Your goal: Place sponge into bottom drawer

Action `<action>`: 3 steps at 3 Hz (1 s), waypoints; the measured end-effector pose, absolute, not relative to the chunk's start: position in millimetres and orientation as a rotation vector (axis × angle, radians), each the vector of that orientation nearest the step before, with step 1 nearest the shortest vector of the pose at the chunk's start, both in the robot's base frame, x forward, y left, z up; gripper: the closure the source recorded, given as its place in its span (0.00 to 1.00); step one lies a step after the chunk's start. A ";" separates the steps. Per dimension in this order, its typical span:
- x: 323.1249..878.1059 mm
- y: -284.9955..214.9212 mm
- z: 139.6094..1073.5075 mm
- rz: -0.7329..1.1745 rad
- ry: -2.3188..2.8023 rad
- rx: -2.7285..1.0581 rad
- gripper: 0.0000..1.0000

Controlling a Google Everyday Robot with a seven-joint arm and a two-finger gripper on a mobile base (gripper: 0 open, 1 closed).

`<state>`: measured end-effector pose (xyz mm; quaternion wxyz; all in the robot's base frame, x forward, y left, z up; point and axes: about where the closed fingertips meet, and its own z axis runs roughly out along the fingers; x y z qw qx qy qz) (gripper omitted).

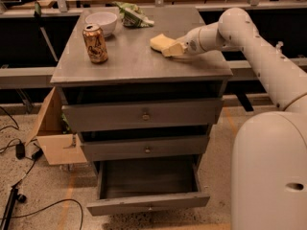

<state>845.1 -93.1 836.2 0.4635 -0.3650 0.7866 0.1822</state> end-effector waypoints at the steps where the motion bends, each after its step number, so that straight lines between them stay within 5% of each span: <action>1: 845.0 -93.2 836.4 0.448 1.933 -0.897 1.00; 3: 845.0 -93.0 836.4 0.448 1.933 -0.897 1.00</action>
Offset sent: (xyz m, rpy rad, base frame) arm -0.2313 -0.0088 0.3598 0.0010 -1.1296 0.0066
